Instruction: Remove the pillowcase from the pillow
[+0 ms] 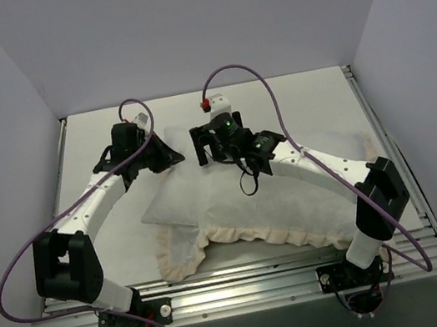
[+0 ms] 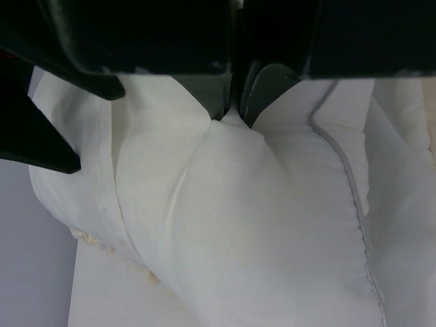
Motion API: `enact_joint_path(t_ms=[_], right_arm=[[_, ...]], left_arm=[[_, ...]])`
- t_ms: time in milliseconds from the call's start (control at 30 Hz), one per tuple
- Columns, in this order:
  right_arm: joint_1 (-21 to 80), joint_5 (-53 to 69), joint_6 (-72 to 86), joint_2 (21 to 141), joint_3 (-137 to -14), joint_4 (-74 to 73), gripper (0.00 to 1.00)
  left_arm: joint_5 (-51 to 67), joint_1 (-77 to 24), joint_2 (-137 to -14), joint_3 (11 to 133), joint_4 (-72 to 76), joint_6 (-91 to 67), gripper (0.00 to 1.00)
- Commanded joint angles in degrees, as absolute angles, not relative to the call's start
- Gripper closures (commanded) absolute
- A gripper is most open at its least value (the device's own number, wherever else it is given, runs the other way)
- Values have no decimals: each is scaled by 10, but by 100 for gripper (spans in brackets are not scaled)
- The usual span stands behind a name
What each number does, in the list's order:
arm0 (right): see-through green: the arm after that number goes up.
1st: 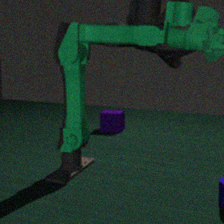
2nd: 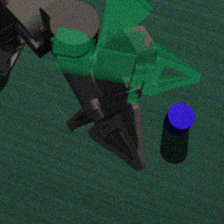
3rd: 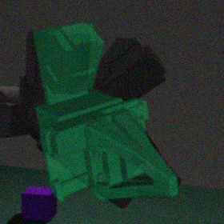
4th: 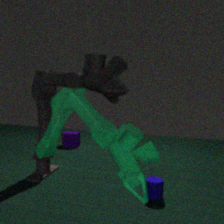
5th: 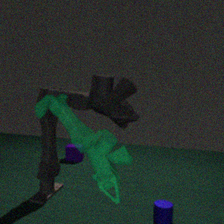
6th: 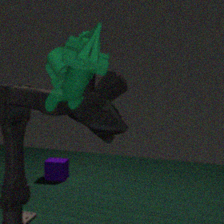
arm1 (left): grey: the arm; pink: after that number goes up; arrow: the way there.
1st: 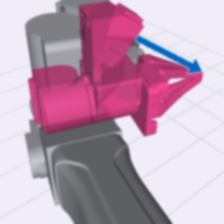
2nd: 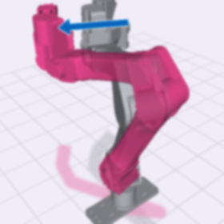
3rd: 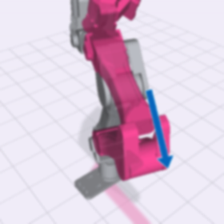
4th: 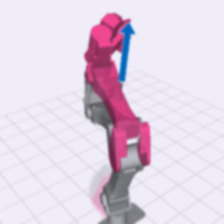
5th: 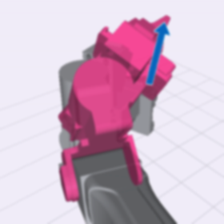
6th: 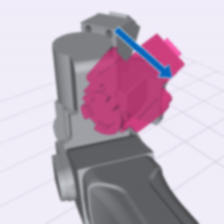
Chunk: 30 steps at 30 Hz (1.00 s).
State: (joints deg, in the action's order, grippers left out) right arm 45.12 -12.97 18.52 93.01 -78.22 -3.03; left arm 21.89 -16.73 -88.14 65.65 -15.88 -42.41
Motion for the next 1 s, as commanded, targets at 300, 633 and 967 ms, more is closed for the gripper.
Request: enact_joint_path(t_ms=[300, 633, 967], right_arm=[[465, -241, 197, 983, -765, -165, 73], [197, -237, 186, 928, -637, -153, 100], [127, -126, 163, 887, -673, -98, 91]], left_arm=[[193, -157, -784, 764, -216, -369, 98], [380, 37, -706, 854, -234, -448, 98], [375, 31, -707, 871, -228, -459, 98]])
